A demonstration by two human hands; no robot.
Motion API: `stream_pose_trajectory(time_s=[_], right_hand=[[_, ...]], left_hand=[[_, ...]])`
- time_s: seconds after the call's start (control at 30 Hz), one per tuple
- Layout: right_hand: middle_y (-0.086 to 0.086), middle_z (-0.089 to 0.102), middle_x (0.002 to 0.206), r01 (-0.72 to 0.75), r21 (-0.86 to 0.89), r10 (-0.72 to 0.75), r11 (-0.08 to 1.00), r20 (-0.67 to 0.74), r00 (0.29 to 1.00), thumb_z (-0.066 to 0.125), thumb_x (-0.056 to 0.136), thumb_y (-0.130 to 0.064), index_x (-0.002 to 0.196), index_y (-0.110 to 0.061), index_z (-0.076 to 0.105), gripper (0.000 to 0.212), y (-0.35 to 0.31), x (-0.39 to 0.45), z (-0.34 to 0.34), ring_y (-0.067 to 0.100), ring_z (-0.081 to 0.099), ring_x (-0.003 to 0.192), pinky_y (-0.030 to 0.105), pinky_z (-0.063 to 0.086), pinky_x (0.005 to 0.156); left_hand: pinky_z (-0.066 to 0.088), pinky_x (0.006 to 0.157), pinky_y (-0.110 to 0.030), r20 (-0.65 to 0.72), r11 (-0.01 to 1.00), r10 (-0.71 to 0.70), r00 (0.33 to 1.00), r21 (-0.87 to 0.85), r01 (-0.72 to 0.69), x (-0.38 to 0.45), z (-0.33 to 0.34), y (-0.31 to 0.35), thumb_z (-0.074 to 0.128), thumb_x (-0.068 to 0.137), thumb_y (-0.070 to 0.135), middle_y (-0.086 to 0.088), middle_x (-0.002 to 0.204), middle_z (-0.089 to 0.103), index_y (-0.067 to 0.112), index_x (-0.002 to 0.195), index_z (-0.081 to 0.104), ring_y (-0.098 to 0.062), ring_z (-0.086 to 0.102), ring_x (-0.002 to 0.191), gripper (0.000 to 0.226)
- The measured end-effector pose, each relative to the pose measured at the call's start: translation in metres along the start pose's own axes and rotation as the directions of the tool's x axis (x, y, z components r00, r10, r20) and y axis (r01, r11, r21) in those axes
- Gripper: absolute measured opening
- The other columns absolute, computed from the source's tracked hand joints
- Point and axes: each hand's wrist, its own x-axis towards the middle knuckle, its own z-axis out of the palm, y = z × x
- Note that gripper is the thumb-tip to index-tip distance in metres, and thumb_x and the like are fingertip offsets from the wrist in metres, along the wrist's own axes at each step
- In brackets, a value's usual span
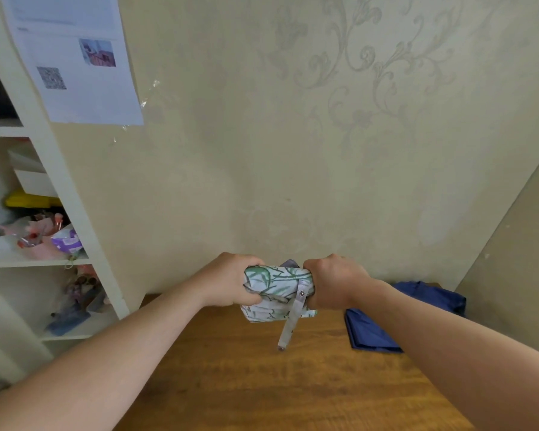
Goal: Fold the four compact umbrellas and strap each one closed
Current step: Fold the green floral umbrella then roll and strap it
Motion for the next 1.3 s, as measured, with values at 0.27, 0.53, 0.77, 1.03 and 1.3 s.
stream_pose_trajectory(time_s=[0.27,0.53,0.77,1.03,1.3], right_hand=[[-0.009,0.062,0.085,-0.028,0.008,0.028,1.0,0.077,0.997,0.07,0.072,-0.052,0.096,-0.036,0.05,0.035,-0.004,0.002,-0.002,0.018,0.063,0.078,0.039,0.062,0.072],[-0.003,0.061,0.09,-0.019,-0.083,0.022,0.996,0.044,0.999,0.067,0.08,-0.044,0.11,-0.029,0.056,0.036,-0.019,0.001,-0.005,0.025,0.06,0.08,0.037,0.057,0.072],[-0.008,0.056,0.083,-0.027,0.064,0.022,0.998,0.074,0.997,0.069,0.081,-0.048,0.097,-0.036,0.044,0.032,-0.023,-0.002,-0.013,0.023,0.061,0.084,0.032,0.049,0.069],[-0.004,0.066,0.087,0.008,0.218,-0.03,0.976,0.098,0.995,0.072,0.08,-0.046,0.079,-0.038,0.047,0.026,-0.02,-0.004,-0.02,0.022,0.065,0.084,0.036,0.055,0.072],[-0.008,0.056,0.093,0.048,0.03,-0.047,0.998,-0.052,0.998,0.059,0.075,-0.072,0.096,-0.039,0.048,0.04,-0.008,0.008,-0.009,0.02,0.059,0.089,0.04,0.056,0.078]], left_hand=[[0.049,0.099,-0.037,0.124,0.863,0.014,0.992,0.499,-0.075,0.004,-0.005,0.01,0.084,0.071,0.068,0.01,0.134,0.06,0.039,0.152,0.044,-0.019,0.054,0.127,0.095],[0.052,0.095,-0.04,0.214,0.809,0.07,0.974,0.559,-0.181,0.021,-0.005,0.05,0.083,0.074,0.06,0.006,0.126,0.062,0.037,0.15,0.041,-0.021,0.058,0.117,0.09],[0.043,0.067,-0.035,-0.135,0.747,0.144,0.98,0.664,-0.018,0.017,0.03,0.026,0.074,0.085,0.053,0.005,0.1,0.064,0.028,0.107,0.051,-0.024,0.064,0.09,0.04],[0.043,0.057,-0.032,-0.192,0.718,0.176,0.966,0.696,0.008,0.018,0.026,0.014,0.073,0.079,0.016,0.007,0.087,0.063,0.028,0.096,0.053,-0.023,0.06,0.076,0.029],[0.038,0.06,-0.033,-0.232,0.729,0.093,0.968,0.678,0.092,0.014,0.027,0.027,0.064,0.089,0.018,0.003,0.101,0.066,0.027,0.11,0.053,-0.025,0.061,0.081,0.026]])
